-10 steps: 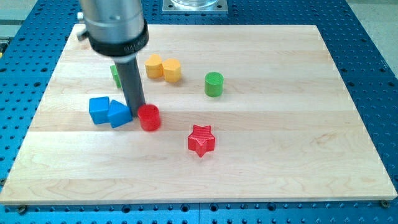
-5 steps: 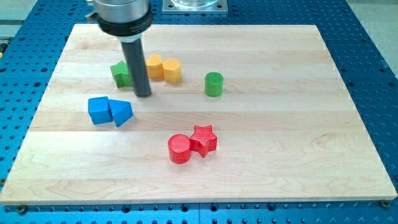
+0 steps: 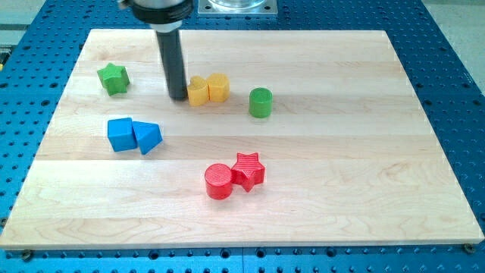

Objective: Move the green blocks vertically above the blue blocks

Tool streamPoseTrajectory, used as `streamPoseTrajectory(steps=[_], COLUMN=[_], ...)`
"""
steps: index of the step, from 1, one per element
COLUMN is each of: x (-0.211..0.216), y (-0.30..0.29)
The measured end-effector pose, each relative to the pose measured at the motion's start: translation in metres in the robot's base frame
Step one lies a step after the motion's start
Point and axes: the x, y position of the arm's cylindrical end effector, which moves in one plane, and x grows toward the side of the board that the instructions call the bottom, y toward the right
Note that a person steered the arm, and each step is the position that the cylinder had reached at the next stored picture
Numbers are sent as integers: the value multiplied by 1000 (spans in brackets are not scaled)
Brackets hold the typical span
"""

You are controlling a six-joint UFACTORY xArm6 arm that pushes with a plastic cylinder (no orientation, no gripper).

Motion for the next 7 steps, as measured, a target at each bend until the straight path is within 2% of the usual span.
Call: streamPoseTrajectory(steps=[1,2,3,5,6,7], x=[50,82,56,-71,-84,-84], y=[24,124,167,156,150,59])
